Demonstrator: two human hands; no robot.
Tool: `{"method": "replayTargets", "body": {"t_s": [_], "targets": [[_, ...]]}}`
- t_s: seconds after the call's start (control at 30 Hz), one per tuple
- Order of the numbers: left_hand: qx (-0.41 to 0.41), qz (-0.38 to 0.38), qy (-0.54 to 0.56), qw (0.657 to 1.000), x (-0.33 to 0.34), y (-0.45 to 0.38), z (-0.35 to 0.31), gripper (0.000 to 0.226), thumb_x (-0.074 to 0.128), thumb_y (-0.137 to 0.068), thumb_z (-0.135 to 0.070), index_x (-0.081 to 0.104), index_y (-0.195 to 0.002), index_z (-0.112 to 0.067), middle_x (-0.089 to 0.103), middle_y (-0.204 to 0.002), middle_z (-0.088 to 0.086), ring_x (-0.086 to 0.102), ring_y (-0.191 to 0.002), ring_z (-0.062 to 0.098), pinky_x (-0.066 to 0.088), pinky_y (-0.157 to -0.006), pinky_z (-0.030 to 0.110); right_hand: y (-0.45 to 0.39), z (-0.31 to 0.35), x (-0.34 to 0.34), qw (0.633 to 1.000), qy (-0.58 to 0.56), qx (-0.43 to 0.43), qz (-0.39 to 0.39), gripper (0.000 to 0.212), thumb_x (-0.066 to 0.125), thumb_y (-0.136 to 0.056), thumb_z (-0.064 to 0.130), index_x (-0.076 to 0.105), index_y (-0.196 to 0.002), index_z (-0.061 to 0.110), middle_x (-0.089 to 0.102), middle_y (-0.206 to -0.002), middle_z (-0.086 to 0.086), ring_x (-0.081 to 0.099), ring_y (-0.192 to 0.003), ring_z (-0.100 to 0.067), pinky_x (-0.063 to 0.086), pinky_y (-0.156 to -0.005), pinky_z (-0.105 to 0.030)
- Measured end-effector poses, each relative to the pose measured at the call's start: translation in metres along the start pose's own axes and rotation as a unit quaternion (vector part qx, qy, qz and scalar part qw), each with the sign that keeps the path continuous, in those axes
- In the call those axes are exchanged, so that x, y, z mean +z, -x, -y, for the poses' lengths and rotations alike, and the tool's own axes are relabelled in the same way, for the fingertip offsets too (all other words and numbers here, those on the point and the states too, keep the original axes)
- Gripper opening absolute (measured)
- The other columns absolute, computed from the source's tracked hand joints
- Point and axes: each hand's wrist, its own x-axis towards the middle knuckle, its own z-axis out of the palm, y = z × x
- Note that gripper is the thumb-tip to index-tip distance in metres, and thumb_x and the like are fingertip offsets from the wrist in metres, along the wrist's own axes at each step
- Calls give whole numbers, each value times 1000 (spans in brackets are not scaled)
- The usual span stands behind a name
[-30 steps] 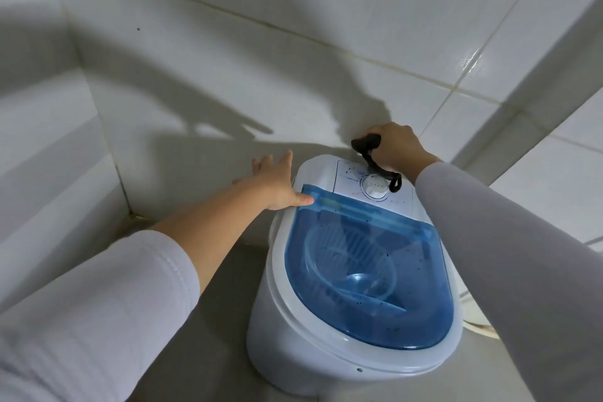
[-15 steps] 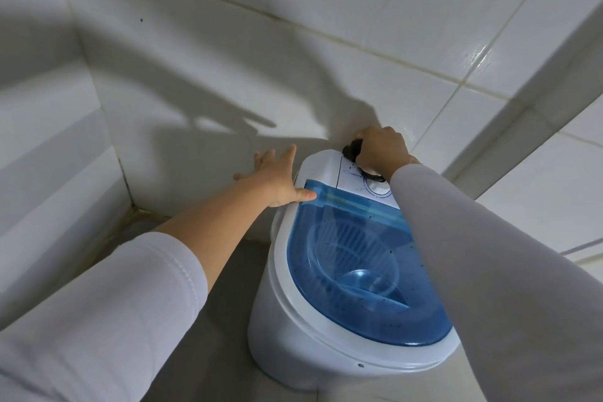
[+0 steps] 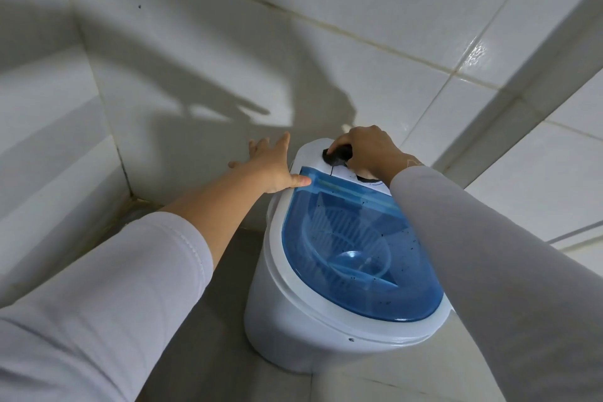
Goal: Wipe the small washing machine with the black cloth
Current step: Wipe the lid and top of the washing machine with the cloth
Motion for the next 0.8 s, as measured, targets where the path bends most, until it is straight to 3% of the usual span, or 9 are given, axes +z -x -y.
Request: {"method": "replayTargets", "body": {"t_s": [0.23, 0.5, 0.8], "targets": [[-18, -29, -13, 999, -1, 14, -5, 103, 63, -79, -60, -2, -152, -30, 6, -161, 8, -2, -149, 30, 19, -108, 69, 18, 5, -1, 997, 44, -61, 15, 50, 45, -83, -2, 67, -114, 29, 65, -116, -3, 58, -103, -27, 47, -84, -30], [-27, -44, 9, 999, 0, 21, -7, 102, 64, -78, -60, 0, -152, -31, 7, -161, 7, 0, -149, 30, 17, -108, 71, 32, 11, -6, 999, 19, -29, 26, 48, 44, -86, -3, 67, -117, 26, 62, -120, -7, 58, -105, -26, 40, -74, -21], [-29, -52, 12, 998, 0, 26, -9, 100, 63, -79, -59, 0, -152, -30, 5, -162, 7, -2, -149, 30, 14, -109, 71, 43, 5, -9, 999, 0, 6, 47, 45, 46, -85, -3, 68, -116, 21, 63, -119, -10, 58, -106, -27, 49, -89, -29]]}}
